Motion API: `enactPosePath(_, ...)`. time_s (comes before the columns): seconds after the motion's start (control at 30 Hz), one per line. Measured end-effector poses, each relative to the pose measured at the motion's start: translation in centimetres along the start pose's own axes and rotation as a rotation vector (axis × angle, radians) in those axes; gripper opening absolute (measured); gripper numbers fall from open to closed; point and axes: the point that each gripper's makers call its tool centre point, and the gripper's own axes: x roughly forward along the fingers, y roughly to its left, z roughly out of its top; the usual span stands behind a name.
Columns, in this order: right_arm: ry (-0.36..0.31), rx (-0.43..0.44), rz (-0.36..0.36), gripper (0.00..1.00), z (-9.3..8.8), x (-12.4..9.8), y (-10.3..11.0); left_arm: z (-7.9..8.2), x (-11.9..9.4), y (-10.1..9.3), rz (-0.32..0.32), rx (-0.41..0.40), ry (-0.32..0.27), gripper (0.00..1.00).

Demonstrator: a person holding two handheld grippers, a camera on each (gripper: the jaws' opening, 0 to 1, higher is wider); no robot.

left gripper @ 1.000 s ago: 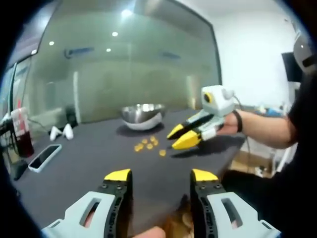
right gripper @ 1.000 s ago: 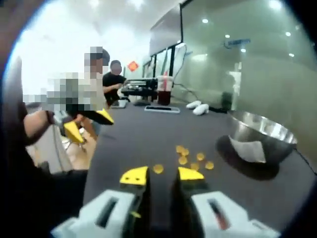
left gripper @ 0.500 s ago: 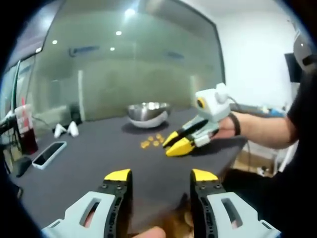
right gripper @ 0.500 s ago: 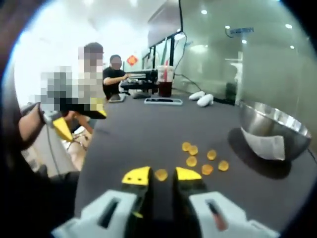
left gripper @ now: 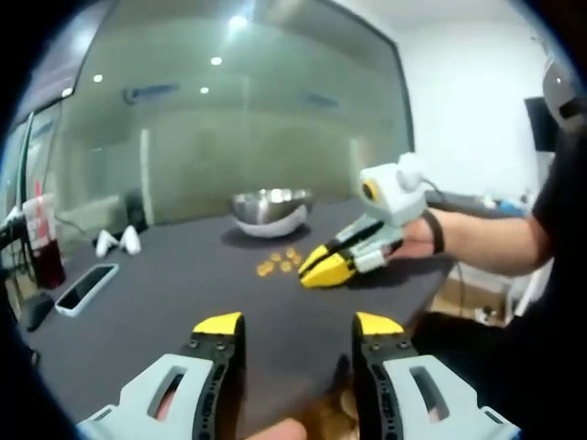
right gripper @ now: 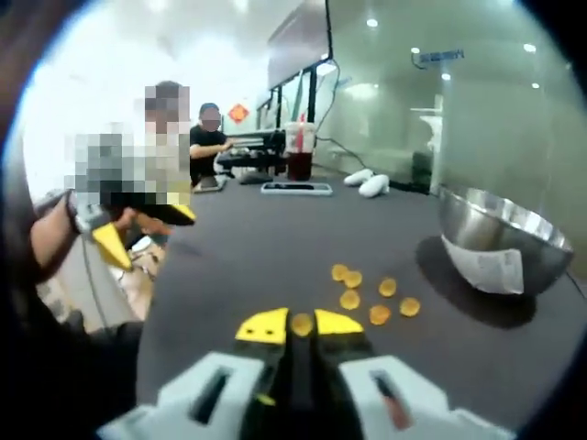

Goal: Pick up the QQ candy scattered on the table and place it into the stainless steel bowl on the table

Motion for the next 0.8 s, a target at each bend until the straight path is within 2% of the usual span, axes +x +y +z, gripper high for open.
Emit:
enactPosePath(0.1,-0.050,0.029,-0.071,0.10,1.1,-1.4,-1.6,0.0,0.2,0.0,-0.003,0.002,0.003,0.48)
enactPosePath(0.23,-0.176,0.001,-0.266,0.10,3.5,-4.9,-5.2,0.2,0.3,-0.1,-0.007,0.005,-0.001,0.48)
enactPosePath(0.33,-0.210,0.046,-0.348,0.10,3.7,-6.5,-7.4,0.3,0.4,-0.2,-0.011,0.008,0.000,0.48)
enactPosePath(0.57,-0.254,0.071,-0.446,0.10,4.5,-8.6,-10.0,0.4,0.7,-0.4,-0.018,0.012,0.002,0.48)
enactPosePath(0.63,-0.284,0.076,-0.479,0.10,5.5,-9.1,-11.3,0.5,0.8,-0.5,-0.022,0.014,-0.001,0.48)
enactPosePath(0.7,-0.374,0.081,-0.510,0.10,7.3,-9.8,-12.5,0.6,0.9,-0.6,-0.023,0.014,-0.003,0.48)
enactPosePath(0.8,-0.367,0.083,-0.553,0.10,8.3,-9.6,-14.2,1.5,0.9,-0.8,-0.016,0.018,-0.028,0.47)
